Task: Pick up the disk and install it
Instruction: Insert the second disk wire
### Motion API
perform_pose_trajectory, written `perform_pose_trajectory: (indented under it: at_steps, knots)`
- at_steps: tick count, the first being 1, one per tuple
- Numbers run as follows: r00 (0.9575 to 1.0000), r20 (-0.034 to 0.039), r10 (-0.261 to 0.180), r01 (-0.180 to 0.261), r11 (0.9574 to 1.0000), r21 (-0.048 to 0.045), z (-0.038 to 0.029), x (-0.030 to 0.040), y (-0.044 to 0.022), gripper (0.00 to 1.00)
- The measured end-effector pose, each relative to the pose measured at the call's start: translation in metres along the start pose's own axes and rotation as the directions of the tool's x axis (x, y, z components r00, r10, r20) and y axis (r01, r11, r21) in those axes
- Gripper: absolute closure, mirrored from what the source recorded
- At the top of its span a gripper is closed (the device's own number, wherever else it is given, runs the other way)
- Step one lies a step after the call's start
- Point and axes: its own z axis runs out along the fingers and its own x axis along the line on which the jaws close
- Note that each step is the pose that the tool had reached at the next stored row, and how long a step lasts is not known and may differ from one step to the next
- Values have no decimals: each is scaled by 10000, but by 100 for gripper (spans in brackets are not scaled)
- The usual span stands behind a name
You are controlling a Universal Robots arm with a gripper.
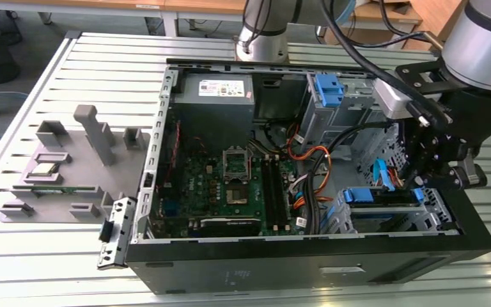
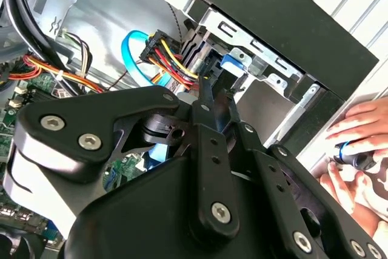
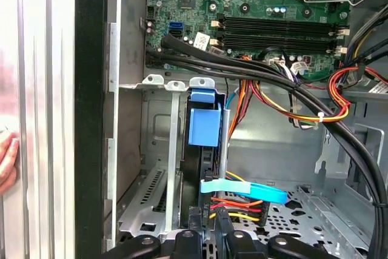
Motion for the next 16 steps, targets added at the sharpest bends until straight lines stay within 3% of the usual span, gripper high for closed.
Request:
perform_pose_trajectory:
  at_steps: [1,4,8,14,16]
  knots:
    - [10000,1,-3,3,10000,-63,0,0,-2,76]
    - [10000,33,-19,20,9983,-577,8,1,-18,76]
    - [10000,73,-41,49,9925,-1222,16,2,-44,76]
    - [10000,75,-40,49,9921,-1252,16,2,-44,76]
    - [9999,141,-31,49,9922,-1249,14,3,-44,76]
